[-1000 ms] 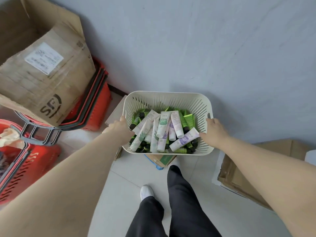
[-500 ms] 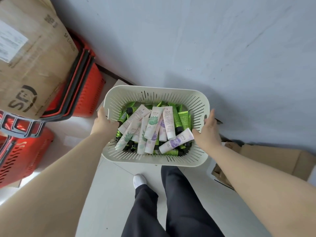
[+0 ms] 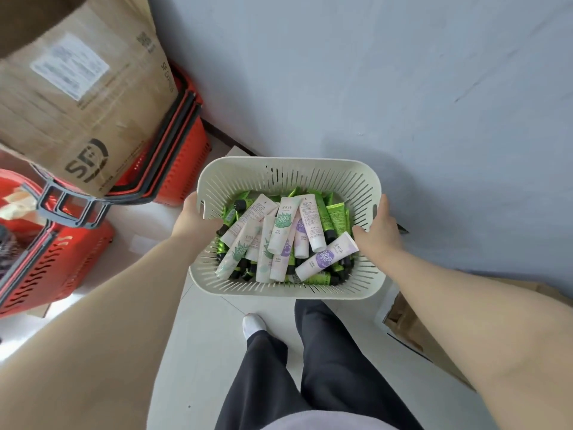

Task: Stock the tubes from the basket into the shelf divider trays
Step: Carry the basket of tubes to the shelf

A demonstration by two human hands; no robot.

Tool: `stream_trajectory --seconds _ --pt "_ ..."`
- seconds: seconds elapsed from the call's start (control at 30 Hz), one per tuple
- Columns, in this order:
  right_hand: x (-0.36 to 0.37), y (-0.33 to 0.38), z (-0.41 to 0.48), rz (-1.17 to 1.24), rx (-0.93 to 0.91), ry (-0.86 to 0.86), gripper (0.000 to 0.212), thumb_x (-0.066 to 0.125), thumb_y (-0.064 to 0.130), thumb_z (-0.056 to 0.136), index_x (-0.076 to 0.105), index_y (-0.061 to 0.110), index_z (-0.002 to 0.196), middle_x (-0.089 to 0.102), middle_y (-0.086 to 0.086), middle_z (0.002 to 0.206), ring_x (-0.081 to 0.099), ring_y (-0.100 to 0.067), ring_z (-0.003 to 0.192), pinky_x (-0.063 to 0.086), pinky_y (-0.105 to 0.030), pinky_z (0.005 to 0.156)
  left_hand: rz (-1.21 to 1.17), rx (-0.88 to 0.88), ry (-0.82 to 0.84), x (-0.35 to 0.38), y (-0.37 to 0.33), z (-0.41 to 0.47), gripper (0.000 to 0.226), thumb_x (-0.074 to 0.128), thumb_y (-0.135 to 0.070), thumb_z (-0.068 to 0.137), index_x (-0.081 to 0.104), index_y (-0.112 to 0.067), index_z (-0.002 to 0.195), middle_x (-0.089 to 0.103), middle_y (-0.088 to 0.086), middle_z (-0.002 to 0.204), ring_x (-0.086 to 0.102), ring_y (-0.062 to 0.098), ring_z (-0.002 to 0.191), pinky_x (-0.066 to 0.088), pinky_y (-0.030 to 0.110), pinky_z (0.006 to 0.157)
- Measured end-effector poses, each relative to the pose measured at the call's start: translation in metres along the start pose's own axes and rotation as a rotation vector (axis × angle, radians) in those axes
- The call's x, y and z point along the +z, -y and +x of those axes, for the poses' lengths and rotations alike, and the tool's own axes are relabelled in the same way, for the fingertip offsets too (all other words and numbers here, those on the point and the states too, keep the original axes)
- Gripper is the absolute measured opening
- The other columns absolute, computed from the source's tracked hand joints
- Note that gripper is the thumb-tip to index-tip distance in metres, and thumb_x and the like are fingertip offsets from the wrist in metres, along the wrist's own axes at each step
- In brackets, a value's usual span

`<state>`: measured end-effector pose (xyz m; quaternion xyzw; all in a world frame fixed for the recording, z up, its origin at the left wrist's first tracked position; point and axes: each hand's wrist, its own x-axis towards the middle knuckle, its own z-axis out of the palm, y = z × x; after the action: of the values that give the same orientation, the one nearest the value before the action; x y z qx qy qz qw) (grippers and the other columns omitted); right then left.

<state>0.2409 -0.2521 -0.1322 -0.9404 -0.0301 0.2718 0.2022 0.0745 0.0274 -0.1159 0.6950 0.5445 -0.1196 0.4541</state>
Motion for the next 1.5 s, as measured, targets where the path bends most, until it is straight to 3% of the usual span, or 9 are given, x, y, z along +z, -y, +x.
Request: stream_trajectory --seconds 0.23,0.4,0.57,0.67,0.9,1.0,1.13,1.27,1.5 --pt "0.015 0.035 -0.050 -0.016 -0.117 0.048 0.074 0.060 0.024 0.079 0.018 0.026 0.139 0.055 -0.009 0.114 0.059 -0.030 0.091 0.050 -0.038 0.072 -0.067 -0.050 -0.040 -0.051 0.057 -0.045 0.079 0.062 -0.011 0.086 0.020 -0.031 0.149 0.050 -0.002 0.100 0.054 0.021 0.074 0.049 0.035 0.070" --pt "0.046 0.064 -0.090 -0.071 -0.255 0.100 0.071 0.065 0.025 0.072 0.026 0.024 0.131 0.057 -0.006 0.108 0.059 -0.029 0.090 0.048 -0.035 0.070 -0.139 -0.167 -0.091 -0.084 0.127 -0.086 0.089 0.063 -0.013 0.085 0.009 -0.032 0.153 0.048 0.004 0.131 0.059 0.033 0.102 0.050 0.038 0.078" --pt "0.081 0.088 -0.128 -0.099 -0.371 0.266 0.065 0.069 0.024 0.067 0.032 0.032 0.120 0.060 -0.002 0.102 0.061 -0.025 0.085 0.052 -0.039 0.074 -0.251 -0.268 -0.169 -0.105 0.199 -0.134 0.090 0.063 -0.012 0.084 0.009 -0.030 0.153 0.050 0.008 0.128 0.061 0.035 0.099 0.052 0.043 0.083" --pt "0.104 0.097 -0.151 -0.135 -0.455 0.404 0.066 0.068 0.017 0.071 0.030 0.033 0.123 0.059 0.000 0.102 0.060 -0.023 0.087 0.048 -0.036 0.071 -0.361 -0.321 -0.253 -0.103 0.241 -0.169 0.080 0.062 -0.005 0.087 0.018 -0.022 0.152 0.048 0.007 0.126 0.060 0.026 0.083 0.051 0.036 0.070" --pt "0.141 0.117 -0.215 -0.324 -0.710 0.636 0.092 0.065 0.026 0.065 0.017 0.030 0.143 0.057 -0.007 0.110 0.060 -0.026 0.088 0.049 -0.033 0.064 -0.537 -0.587 -0.524 -0.061 0.323 -0.292 0.079 0.066 -0.021 0.078 0.023 -0.035 0.143 0.053 -0.001 0.115 0.057 0.030 0.100 0.049 0.048 0.091" --pt "0.153 0.124 -0.247 -0.434 -0.834 0.683 0.093 0.063 0.027 0.067 0.014 0.030 0.146 0.058 -0.006 0.096 0.060 -0.026 0.082 0.045 -0.032 0.056 -0.666 -0.653 -0.648 -0.035 0.347 -0.343 0.068 0.064 -0.016 0.080 0.031 -0.034 0.136 0.055 -0.001 0.113 0.058 0.028 0.096 0.052 0.044 0.082" --pt "0.171 0.133 -0.302 -0.564 -0.991 0.741 0.090 0.062 0.030 0.066 0.017 0.030 0.144 0.062 -0.014 0.108 0.061 -0.031 0.090 0.050 -0.036 0.070 -0.815 -0.751 -0.766 0.003 0.377 -0.404 0.058 0.062 -0.014 0.082 0.035 -0.029 0.130 0.052 0.000 0.109 0.055 0.029 0.095 0.050 0.041 0.079" --pt "0.188 0.123 -0.371 -0.655 -1.134 0.826 0.087 0.065 0.023 0.075 0.016 0.028 0.147 0.060 -0.012 0.109 0.060 -0.026 0.086 0.039 -0.028 0.054 -0.988 -0.867 -0.889 0.045 0.408 -0.469 0.047 0.063 -0.014 0.079 0.035 -0.033 0.112 0.056 0.000 0.097 0.056 0.028 0.088 0.050 0.043 0.081" --pt "0.217 0.063 -0.500 -0.761 -1.364 0.958 0.083 0.068 0.017 0.078 0.020 0.028 0.144 0.061 -0.010 0.090 0.060 -0.022 0.072 0.046 -0.031 0.051 -1.223 -1.000 -1.027 0.112 0.475 -0.582 0.080 0.065 -0.022 0.069 0.033 -0.034 0.141 0.054 0.005 0.127 0.055 0.040 0.116 0.046 0.057 0.094"
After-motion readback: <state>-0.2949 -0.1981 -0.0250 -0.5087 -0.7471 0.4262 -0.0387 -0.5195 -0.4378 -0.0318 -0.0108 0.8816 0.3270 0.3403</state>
